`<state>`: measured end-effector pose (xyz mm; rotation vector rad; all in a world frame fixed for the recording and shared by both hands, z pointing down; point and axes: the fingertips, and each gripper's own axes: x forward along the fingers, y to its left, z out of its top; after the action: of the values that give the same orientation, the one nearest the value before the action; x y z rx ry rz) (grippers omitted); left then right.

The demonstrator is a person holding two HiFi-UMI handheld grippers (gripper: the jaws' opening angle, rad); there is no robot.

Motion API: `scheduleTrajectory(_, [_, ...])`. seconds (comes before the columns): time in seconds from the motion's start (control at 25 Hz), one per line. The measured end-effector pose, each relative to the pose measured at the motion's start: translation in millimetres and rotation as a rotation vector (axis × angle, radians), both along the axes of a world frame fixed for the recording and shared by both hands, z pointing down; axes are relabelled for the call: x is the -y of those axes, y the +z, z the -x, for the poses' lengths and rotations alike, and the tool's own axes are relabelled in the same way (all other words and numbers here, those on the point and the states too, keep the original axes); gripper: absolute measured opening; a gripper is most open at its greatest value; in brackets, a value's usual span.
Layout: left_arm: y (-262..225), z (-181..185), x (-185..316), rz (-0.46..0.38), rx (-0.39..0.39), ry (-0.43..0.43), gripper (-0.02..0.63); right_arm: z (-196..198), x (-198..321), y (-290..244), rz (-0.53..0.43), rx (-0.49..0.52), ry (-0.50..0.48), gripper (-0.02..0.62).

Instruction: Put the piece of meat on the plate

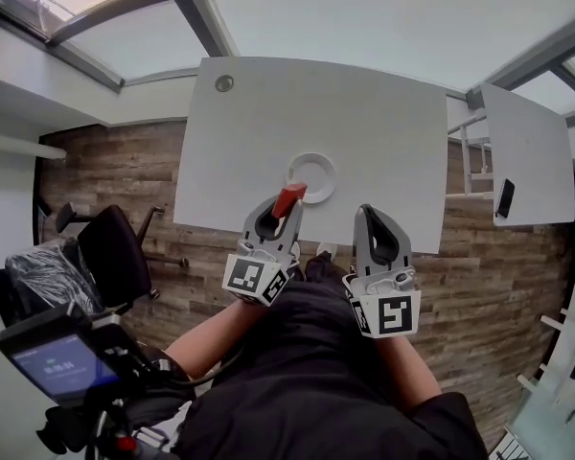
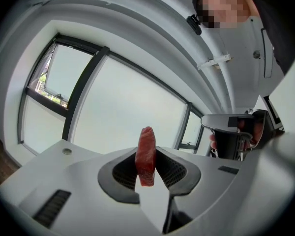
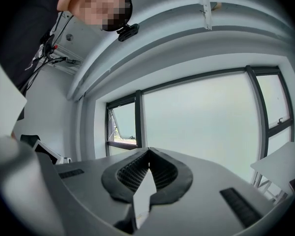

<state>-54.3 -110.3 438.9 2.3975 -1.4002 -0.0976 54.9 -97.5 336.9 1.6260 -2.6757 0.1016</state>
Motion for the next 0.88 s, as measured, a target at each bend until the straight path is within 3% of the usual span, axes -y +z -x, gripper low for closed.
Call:
scheduleTrajectory(0.12, [16, 3, 7, 0.036, -0.007, -0.013, 0.098, 2, 2, 1, -0.003, 0.018, 0.007, 0.006])
scheduleTrajectory(0.28, [37, -3, 20, 0.06, 0.04, -0.02, 0.098, -4, 12, 4, -0.013, 0.007, 0.025, 0.006])
scheduleTrajectory(0.52, [49, -14, 24, 0.0, 0.197, 0.07, 0.098, -5, 10, -1, -0.036, -0.007, 0.047, 0.006])
scheduleTrajectory(0.88, [109, -32, 64, 0.069, 0.256, 0.104, 0.098, -31, 46, 11, -0.048, -0.047, 0.112, 0.006])
